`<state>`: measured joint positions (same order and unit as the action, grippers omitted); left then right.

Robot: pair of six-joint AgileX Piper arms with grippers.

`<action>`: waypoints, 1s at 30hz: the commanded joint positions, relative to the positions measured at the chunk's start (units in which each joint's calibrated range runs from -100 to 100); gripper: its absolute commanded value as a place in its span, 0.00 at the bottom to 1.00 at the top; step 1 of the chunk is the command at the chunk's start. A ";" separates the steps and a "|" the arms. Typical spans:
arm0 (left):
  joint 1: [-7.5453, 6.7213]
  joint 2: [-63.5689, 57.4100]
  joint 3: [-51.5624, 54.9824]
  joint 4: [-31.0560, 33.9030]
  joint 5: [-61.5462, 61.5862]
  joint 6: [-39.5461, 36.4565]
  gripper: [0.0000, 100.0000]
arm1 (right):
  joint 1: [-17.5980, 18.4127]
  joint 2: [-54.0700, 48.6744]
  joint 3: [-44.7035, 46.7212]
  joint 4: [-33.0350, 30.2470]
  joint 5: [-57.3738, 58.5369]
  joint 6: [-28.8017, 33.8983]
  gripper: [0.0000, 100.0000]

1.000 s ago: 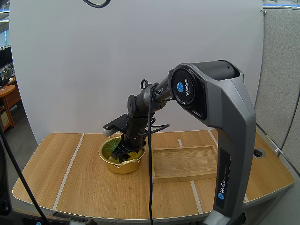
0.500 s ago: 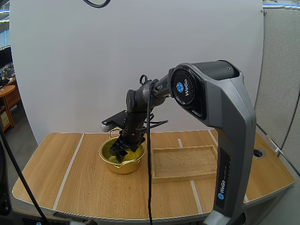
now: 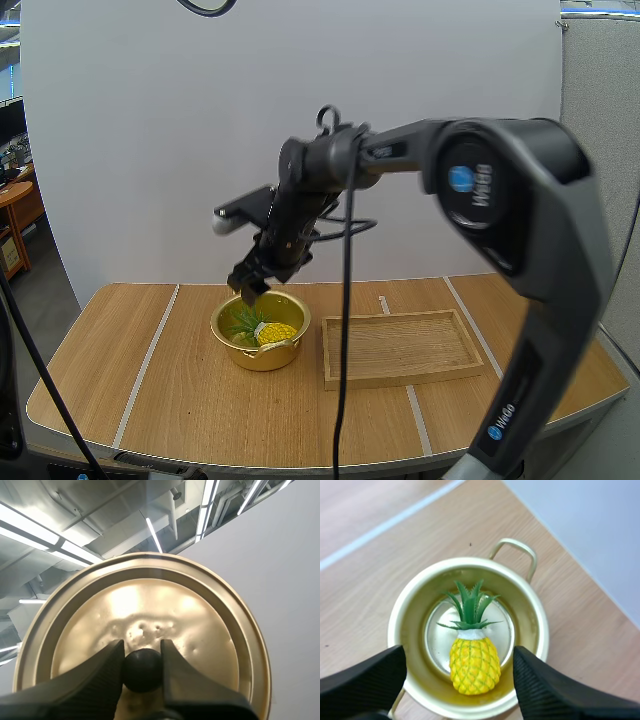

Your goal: Open the pot, put the pineapple inside, and close it

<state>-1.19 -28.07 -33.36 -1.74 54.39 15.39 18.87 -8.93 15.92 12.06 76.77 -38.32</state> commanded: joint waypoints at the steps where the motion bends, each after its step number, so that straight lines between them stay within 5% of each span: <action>1: -0.10 -0.24 -0.39 -0.09 -1.85 -0.35 0.00 | 0.02 -6.48 0.40 0.05 4.25 0.64 1.00; 15: -0.10 -0.24 -0.39 -0.09 -1.85 -0.35 0.00 | 0.02 -31.37 3.50 -0.99 15.42 3.56 1.00; 30: -0.10 -0.24 -0.39 -0.09 -1.85 -0.35 0.00 | -2.41 -44.09 3.50 -5.16 23.23 8.43 1.00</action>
<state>-1.19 -28.07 -33.36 -1.74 54.39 15.39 17.84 -50.94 19.47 7.64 99.36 -30.32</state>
